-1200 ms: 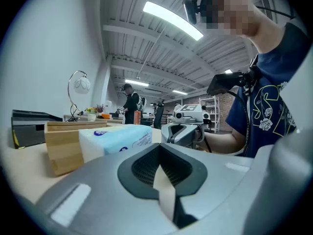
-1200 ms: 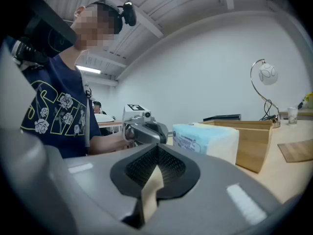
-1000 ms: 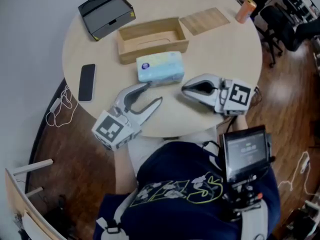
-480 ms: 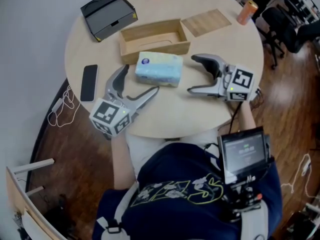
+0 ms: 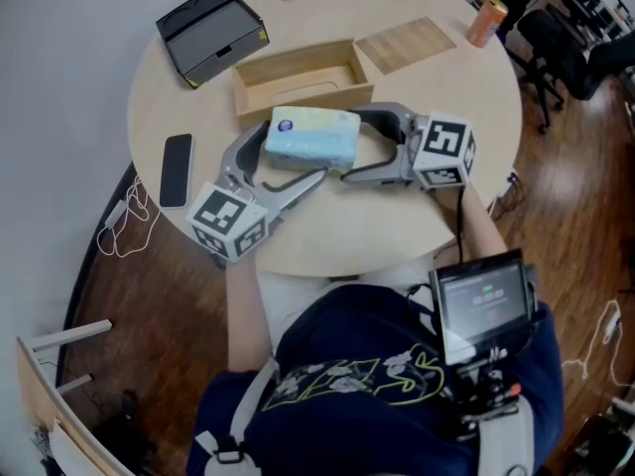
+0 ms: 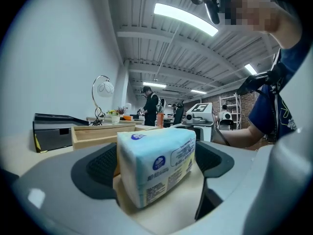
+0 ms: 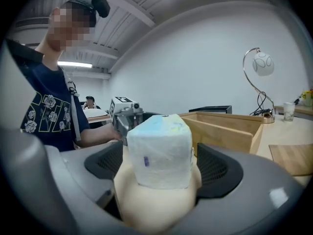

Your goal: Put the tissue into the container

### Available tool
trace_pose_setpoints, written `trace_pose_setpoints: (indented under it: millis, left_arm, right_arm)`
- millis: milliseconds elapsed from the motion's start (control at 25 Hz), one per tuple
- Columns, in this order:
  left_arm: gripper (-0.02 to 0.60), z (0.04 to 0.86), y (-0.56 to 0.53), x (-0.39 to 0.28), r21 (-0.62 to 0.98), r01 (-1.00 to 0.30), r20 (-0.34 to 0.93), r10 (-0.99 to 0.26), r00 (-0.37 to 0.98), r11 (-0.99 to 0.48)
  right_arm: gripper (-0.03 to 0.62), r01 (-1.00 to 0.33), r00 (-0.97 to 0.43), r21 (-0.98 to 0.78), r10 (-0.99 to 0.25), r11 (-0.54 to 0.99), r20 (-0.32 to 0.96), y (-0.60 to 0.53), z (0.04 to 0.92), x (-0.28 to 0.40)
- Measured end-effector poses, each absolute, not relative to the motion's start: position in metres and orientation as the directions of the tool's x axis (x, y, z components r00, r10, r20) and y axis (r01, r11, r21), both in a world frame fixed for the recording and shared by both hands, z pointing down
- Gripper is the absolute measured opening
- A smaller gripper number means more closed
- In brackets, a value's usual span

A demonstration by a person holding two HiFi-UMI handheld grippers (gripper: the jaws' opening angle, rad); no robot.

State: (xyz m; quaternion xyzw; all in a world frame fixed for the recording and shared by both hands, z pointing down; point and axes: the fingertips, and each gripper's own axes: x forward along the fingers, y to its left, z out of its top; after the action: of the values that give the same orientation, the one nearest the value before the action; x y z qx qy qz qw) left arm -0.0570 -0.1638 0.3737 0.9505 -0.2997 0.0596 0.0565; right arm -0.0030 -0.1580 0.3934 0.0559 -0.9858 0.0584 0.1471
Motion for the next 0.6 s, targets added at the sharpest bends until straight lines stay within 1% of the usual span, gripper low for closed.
trace_pose_setpoints:
  millis: [120, 200, 240, 280, 480, 600]
  left_arm:
    - [0.482, 0.3733, -0.1622, -0.046, 0.067, -0.572, 0.148, -0.558, 0.816, -0.818]
    - [0.479, 0.3729, -0.1648, -0.0462, 0.061, -0.598, 0.15, -0.585, 0.797, -0.799]
    - [0.469, 0.3727, -0.1666, -0.048, 0.06, -0.616, 0.151, -0.603, 0.783, -0.785]
    - [0.442, 0.3723, -0.1678, -0.0498, 0.061, -0.63, 0.15, -0.617, 0.772, -0.774]
    - [0.411, 0.3708, -0.1659, -0.0514, 0.068, -0.656, 0.146, -0.643, 0.752, -0.752]
    - [0.405, 0.3709, -0.1639, -0.0509, 0.062, -0.662, 0.147, -0.649, 0.746, -0.747]
  right_arm:
    - [0.441, -0.141, -0.936, -0.108, -0.097, 0.984, 0.337, -0.1621, 0.3992, -0.013]
    - [0.402, -0.137, -0.936, -0.105, -0.094, 0.985, 0.338, -0.1622, 0.399, -0.0146]
    - [0.395, -0.138, -0.938, -0.102, -0.096, 0.985, 0.334, -0.1622, 0.3981, -0.0142]
    - [0.387, -0.139, -0.939, -0.099, -0.1, 0.985, 0.328, -0.1625, 0.3971, -0.0136]
    - [0.373, -0.139, -0.946, -0.095, -0.104, 0.986, 0.307, -0.1616, 0.3945, -0.0114]
    - [0.369, -0.136, -0.947, -0.095, -0.101, 0.986, 0.305, -0.1596, 0.394, -0.0104]
